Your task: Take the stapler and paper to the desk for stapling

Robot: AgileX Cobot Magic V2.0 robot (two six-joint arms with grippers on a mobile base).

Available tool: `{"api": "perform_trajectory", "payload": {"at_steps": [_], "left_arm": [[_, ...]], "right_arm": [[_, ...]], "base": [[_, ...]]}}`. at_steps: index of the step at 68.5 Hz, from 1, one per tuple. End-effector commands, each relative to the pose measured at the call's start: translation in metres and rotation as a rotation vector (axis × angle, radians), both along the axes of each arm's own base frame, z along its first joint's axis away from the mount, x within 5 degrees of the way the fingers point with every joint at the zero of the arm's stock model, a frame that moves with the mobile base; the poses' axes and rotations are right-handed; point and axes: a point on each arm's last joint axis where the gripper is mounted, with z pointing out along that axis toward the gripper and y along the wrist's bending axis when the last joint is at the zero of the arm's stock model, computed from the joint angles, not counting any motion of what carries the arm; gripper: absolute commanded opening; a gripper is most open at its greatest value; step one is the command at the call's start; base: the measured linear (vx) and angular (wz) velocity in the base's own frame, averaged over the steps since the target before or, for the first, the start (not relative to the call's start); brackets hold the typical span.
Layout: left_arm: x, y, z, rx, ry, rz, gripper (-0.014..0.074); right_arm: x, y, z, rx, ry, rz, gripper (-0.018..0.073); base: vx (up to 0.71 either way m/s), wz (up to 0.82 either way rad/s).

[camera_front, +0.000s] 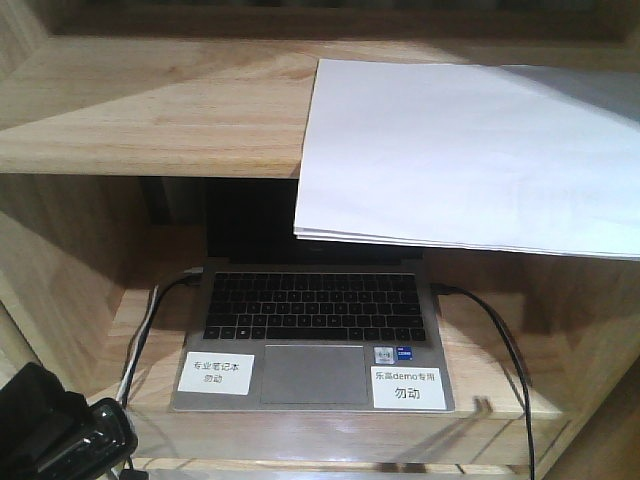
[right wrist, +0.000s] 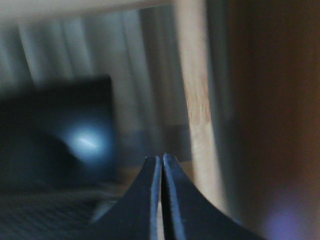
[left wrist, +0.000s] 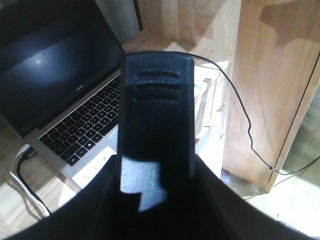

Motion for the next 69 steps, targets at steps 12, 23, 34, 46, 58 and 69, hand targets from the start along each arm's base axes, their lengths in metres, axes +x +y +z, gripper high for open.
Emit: {"api": "perform_trajectory", "payload": {"at_steps": [12,23,34,46,58,69], "left_arm": [[0.002,-0.001,0.017,-0.103,-0.07,0.022,-0.0006],[0.002,-0.001,0.017,-0.103,-0.07,0.022,-0.0006],[0.002,-0.001,0.017,-0.103,-0.07,0.022,-0.0006],[0.002,-0.001,0.017,-0.103,-0.07,0.022,-0.0006],[0.002,-0.001,0.017,-0.103,-0.07,0.022,-0.0006],[0.002,-0.001,0.017,-0.103,-0.07,0.022,-0.0006]], "right_arm": [[-0.001,0.0,0.004,0.726,-0.049,0.053,-0.001],[0.0,-0.001,-0.004,0.813,0.026,0.007,-0.0001],[-0.001,-0.003,-0.009,0.82,0.075,-0.029,0.0072],[-0.001,-0.002,-0.008,0.848,0.073,-0.021,0.0244],[-0.001,0.003,-0.006,0.897,0.079,0.063,0.0437],[-0.004,0.015,0.01,0.851,0.007,0.343,0.0473]], "base": [[0.0,0.0],[0.0,0.0],[0.0,0.0],[0.0,0.0],[0.0,0.0],[0.0,0.0]]}}
